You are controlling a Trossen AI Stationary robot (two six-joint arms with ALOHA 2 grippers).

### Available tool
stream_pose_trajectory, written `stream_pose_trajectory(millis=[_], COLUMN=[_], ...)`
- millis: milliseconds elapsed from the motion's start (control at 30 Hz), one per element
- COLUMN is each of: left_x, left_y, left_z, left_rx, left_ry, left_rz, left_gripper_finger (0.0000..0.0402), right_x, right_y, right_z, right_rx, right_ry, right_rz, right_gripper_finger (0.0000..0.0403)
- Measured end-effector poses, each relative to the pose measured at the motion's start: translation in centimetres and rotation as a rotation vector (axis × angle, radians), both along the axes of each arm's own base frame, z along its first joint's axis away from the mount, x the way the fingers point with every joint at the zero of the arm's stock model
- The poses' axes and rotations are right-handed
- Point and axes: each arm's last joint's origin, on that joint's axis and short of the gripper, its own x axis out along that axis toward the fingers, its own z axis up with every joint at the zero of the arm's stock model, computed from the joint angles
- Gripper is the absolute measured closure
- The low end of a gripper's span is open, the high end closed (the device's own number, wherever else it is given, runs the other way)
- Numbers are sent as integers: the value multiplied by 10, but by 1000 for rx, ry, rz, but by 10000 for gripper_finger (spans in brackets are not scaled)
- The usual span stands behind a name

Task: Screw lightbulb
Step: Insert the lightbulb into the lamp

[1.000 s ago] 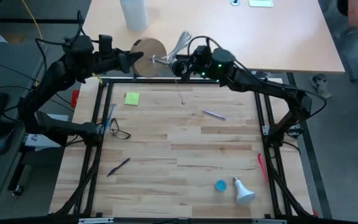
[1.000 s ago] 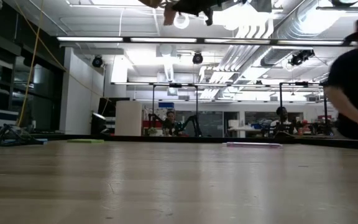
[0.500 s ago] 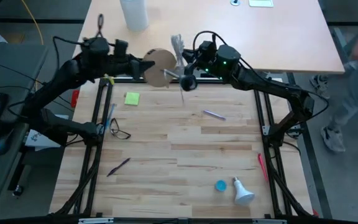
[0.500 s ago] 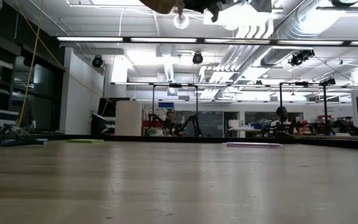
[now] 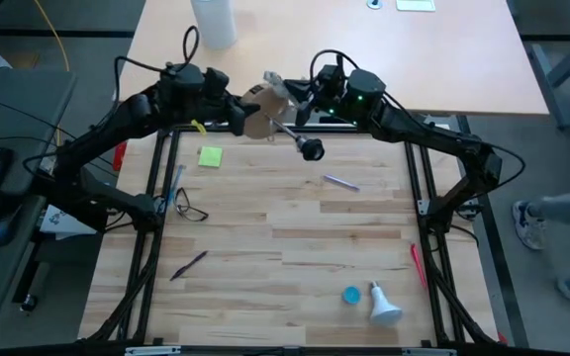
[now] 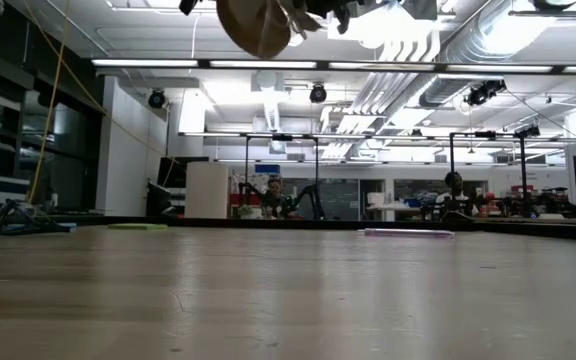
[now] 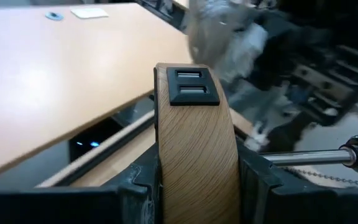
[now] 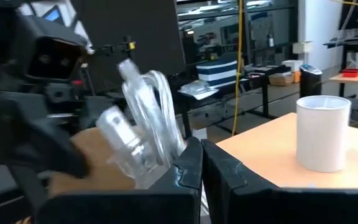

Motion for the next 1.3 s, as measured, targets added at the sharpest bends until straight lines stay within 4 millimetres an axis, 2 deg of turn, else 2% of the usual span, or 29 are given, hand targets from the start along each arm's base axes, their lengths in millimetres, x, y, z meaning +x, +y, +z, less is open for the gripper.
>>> stream_pose_trajectory(millis=[500,567,667,733,833,933,1033,1200,1300], left_x=[47,45,36,26,12,2,-7,-16,-18], left_y=[26,29,33,35,36,36,34,33,30], left_z=[-25,-28,-26,-19,-6,3,12,21,23], left_rx=[137,149,144,155,165,137,134,109,95], left_ry=[67,109,131,113,42,-39,-100,-182,-204], left_rz=[33,42,65,93,108,103,108,86,54], left_gripper_finger=[282,282,282,282,282,282,282,282,282], right_x=[-1,-8,-30,-46,-64,-80,-88,-77,-63], right_y=[3,3,6,7,8,13,18,30,32], right_z=[-9,-5,14,26,33,33,27,11,0], right_rx=[45,27,-63,-107,-125,-140,-87,-73,-108], right_ry=[100,117,123,127,170,271,356,489,542], right_rz=[76,60,-12,-60,-79,-66,-50,30,55], right_gripper_finger=[403,403,403,403,394,360,302,192,146])
